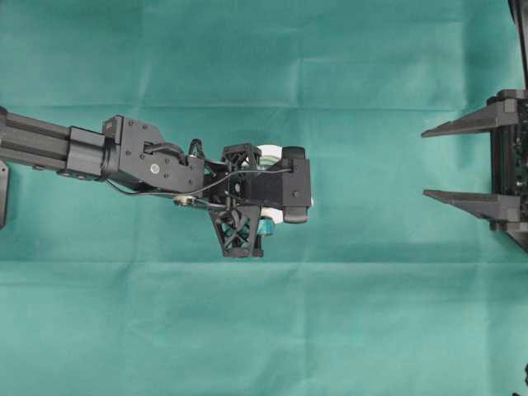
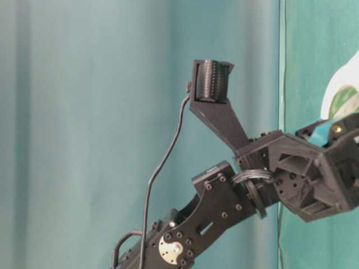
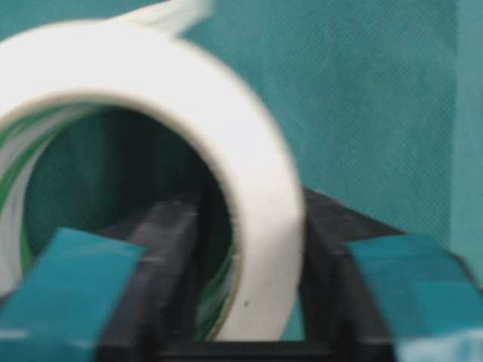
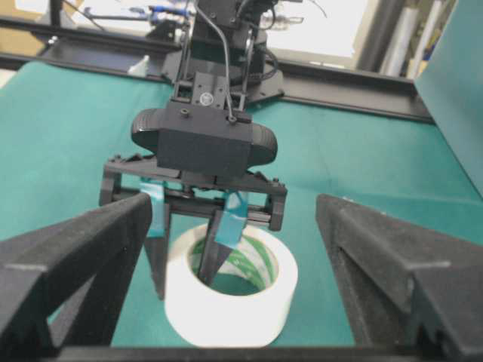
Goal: Peel off the duct tape with your right arm.
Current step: 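Lift the tape roll upright with the left gripper, free end up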
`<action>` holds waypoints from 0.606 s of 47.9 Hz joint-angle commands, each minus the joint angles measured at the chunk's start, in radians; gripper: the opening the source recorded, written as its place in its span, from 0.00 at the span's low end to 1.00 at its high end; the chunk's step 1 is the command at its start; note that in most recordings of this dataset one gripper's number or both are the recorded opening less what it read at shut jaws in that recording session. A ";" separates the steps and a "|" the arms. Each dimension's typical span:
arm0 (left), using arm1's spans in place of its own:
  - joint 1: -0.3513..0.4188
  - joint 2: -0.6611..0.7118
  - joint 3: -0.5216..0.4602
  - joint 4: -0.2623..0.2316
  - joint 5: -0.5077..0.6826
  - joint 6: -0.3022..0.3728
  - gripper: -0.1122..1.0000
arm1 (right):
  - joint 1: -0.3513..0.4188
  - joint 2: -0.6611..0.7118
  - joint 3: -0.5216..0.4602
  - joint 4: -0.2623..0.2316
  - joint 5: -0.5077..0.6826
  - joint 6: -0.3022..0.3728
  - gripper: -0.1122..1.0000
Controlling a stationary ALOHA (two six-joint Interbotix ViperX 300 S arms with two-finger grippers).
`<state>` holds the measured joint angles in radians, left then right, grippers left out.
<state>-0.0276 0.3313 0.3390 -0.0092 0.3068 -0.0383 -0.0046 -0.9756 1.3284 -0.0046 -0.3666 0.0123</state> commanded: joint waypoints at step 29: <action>-0.026 -0.189 -0.114 0.002 0.199 0.049 0.30 | -0.002 0.003 0.002 -0.002 -0.015 0.000 0.88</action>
<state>-0.0537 0.2117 0.2792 -0.0107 0.4740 0.0092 -0.0046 -0.9756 1.3407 -0.0046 -0.3728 0.0123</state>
